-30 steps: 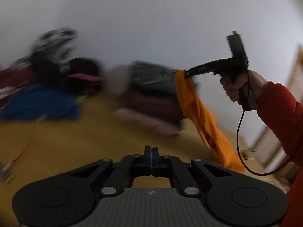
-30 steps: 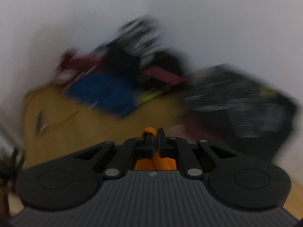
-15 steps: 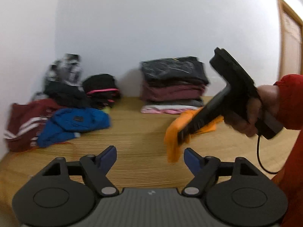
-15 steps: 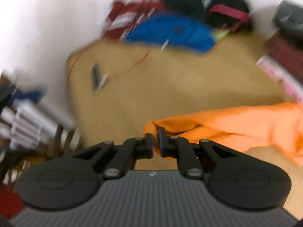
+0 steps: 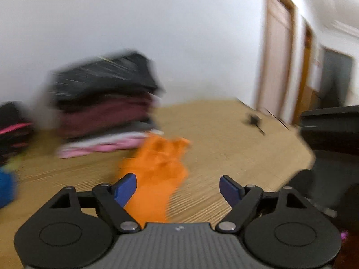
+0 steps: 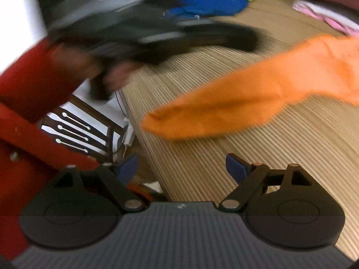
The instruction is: Fold clothes
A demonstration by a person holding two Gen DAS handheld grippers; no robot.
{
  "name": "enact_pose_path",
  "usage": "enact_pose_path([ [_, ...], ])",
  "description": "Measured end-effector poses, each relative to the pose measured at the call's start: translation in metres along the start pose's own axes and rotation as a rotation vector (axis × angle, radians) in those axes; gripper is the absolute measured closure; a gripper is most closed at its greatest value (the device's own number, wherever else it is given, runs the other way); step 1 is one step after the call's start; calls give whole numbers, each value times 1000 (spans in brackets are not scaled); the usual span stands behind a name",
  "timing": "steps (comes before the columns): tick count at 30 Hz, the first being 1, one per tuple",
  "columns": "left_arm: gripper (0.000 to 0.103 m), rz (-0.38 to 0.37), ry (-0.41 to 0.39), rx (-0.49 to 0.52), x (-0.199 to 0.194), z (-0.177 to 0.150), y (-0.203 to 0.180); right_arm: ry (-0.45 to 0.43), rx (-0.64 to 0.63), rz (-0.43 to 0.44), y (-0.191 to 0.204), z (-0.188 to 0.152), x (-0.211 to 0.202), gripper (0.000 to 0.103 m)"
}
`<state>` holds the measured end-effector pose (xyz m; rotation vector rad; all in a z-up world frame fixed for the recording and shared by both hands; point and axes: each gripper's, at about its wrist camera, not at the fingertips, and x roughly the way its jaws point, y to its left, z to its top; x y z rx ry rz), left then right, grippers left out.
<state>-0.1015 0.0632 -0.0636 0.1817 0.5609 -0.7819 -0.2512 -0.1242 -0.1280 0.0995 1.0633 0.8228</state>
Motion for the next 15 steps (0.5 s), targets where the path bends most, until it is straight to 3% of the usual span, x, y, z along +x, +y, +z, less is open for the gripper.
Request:
enact_pose_path([
  [3, 20, -46, 160, 126, 106, 27, 0, -14, 77, -58, -31, -29, -32, 16],
  [6, 26, 47, 358, 249, 198, 36, 3, -63, 194, -123, -64, -61, -73, 16],
  [8, 63, 138, 465, 316, 241, 35, 7, -100, 276, -163, -76, -83, -94, 16],
  [9, 72, 155, 477, 314, 249, 34, 8, -117, 313, -183, -81, -93, -104, 16],
  [10, 93, 150, 473, 288, 250, 34, 7, -134, 347, -201, -89, -102, -112, 16],
  [13, 95, 125, 435, 203, 243, 38, 2, -178, 440, -239, -105, -121, -128, 16],
  [15, 95, 88, 334, 54, 215, 48, 4, -202, 483, -271, -113, -125, -140, 16],
])
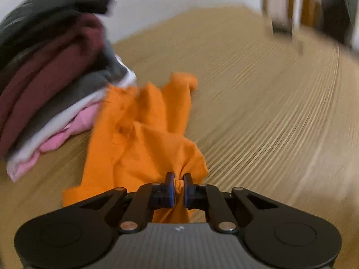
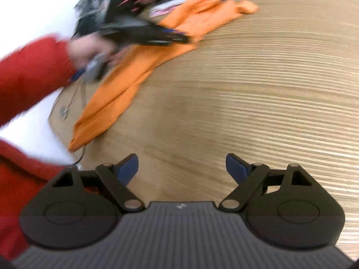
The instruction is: Fold clothes
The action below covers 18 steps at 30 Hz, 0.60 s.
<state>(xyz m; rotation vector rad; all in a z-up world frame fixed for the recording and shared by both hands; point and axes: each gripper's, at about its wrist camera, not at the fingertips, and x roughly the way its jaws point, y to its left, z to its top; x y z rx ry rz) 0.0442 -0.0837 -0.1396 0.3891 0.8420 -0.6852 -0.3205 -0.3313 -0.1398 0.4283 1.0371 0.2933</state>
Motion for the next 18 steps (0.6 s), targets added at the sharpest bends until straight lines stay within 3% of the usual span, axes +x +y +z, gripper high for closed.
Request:
enact_pose_path([
  [3, 95, -145, -214, -260, -78, -1, 14, -72, 30, -31, -33, 30, -8, 17],
  [5, 94, -208, -369, -381, -148, -2, 28, -172, 55, -83, -46, 46, -19, 17],
  [7, 94, -188, -510, -458, -217, -8, 51, -284, 97, -135, -47, 54, -30, 16],
  [9, 94, -78, -600, -510, -272, -25, 84, -377, 134, -160, -45, 63, -36, 15],
  [12, 94, 96, -601, -534, -304, -54, 120, -390, 138, -136, -31, 86, -16, 15],
  [16, 92, 149, -560, -481, -291, -88, 118, -389, 101, -124, -8, 133, 55, 17],
  [18, 92, 235, -517, -469, -287, -108, 117, -348, 136, -107, -20, 162, 83, 17],
])
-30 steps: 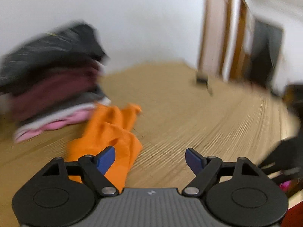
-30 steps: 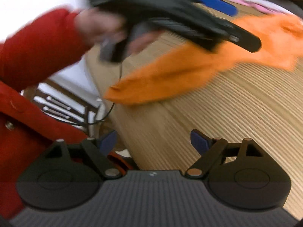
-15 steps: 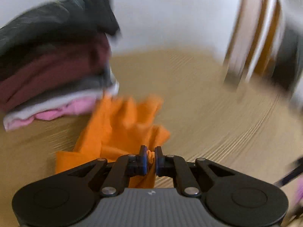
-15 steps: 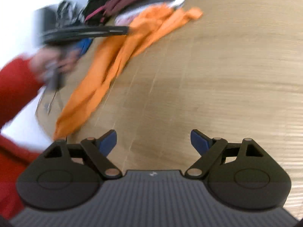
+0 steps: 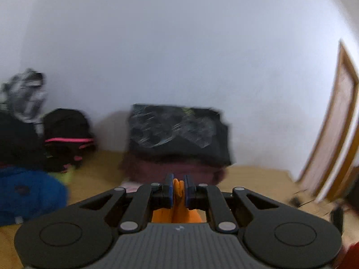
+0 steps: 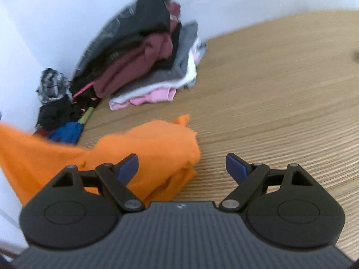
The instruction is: Fold clothes
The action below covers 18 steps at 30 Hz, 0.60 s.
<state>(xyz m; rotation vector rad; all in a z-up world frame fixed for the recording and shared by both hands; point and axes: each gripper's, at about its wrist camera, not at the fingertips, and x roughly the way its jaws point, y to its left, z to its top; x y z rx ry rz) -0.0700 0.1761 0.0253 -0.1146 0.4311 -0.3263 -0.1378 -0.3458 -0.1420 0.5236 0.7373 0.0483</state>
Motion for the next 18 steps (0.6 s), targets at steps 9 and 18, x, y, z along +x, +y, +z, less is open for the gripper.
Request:
enact_pose_path([
  [9, 44, 328, 201, -152, -16, -40, 121, 120, 148, 97, -12, 29, 117, 35],
  [18, 36, 121, 309, -98, -5, -70, 104, -174, 245, 13, -7, 13, 43, 87],
])
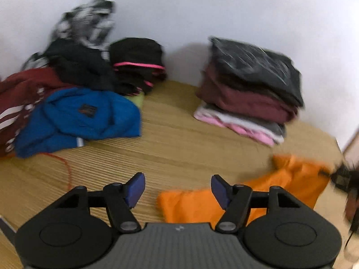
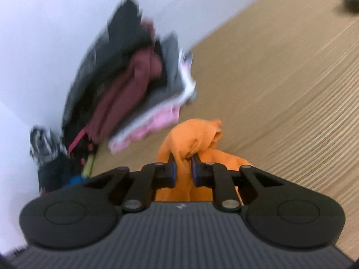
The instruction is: Fold clothes
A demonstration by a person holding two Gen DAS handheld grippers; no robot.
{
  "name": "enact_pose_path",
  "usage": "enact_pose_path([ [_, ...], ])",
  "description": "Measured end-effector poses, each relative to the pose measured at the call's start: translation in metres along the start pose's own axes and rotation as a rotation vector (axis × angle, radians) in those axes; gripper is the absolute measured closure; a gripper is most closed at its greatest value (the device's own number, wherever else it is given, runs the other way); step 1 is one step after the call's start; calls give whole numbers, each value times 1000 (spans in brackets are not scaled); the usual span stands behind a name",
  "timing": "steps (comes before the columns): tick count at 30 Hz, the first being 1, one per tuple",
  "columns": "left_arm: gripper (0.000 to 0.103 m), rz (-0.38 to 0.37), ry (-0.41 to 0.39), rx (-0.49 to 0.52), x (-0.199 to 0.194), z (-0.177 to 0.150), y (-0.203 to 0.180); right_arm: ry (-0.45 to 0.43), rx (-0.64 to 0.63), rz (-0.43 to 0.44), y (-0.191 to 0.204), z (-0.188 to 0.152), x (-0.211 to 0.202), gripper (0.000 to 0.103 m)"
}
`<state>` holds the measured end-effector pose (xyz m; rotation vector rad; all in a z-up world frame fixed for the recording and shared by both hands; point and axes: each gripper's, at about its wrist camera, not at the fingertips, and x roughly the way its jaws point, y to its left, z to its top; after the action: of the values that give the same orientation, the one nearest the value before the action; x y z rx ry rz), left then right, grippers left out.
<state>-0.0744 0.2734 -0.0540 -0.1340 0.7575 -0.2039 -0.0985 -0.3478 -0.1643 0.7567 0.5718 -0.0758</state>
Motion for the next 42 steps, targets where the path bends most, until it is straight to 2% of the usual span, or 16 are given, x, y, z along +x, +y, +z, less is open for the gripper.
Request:
enact_pose_path([
  [3, 36, -44, 12, 36, 6, -4, -7, -106, -34, -42, 1, 25, -45, 87],
  [5, 36, -79, -4, 45, 5, -3, -9, -163, -141, -63, 17, 44, -81, 87],
  [7, 36, -108, -29, 49, 2, -2, -17, -194, -286, -56, 60, 54, -122, 87],
  [9, 36, -133, -52, 54, -2, -2, -24, -166, -388, -17, 116, 47, -155, 87],
  [11, 35, -152, -68, 56, -4, -3, -28, -75, -459, 45, 175, 18, -180, 87],
  [14, 33, -172, -83, 38, -3, -4, -24, 114, -632, 194, 262, -47, -148, 86],
  [16, 31, -166, -77, 8, 1, -5, -18, 248, -660, 243, 305, -101, -133, 74],
  [18, 31, -147, -67, -20, 2, -8, -13, 429, -677, 283, 334, -149, -120, 27],
  [19, 30, -139, -66, -30, 2, -10, -8, 500, -698, 331, 340, -170, -117, 22],
  [23, 29, -104, -58, -77, 0, -22, 12, 631, -749, 510, 307, -197, -147, 19],
  [27, 29, -94, -38, -108, 5, -36, 15, 598, -742, 506, 267, -170, -144, 19],
  [31, 27, -180, 4, -117, 22, -48, -12, 479, -702, 359, 213, -132, -111, 19],
  [34, 26, -236, 33, -55, 43, -56, -50, 434, -713, 191, 178, -109, -76, 19],
  [37, 26, -233, 42, 47, 71, -51, -97, 441, -743, 37, 139, -85, -42, 32],
  [40, 19, -242, 78, 94, 112, -31, -138, 448, -685, -24, 117, -71, -19, 35],
  [42, 19, -227, 173, 29, 147, -17, -152, 438, -620, -50, 106, -65, -14, 35],
])
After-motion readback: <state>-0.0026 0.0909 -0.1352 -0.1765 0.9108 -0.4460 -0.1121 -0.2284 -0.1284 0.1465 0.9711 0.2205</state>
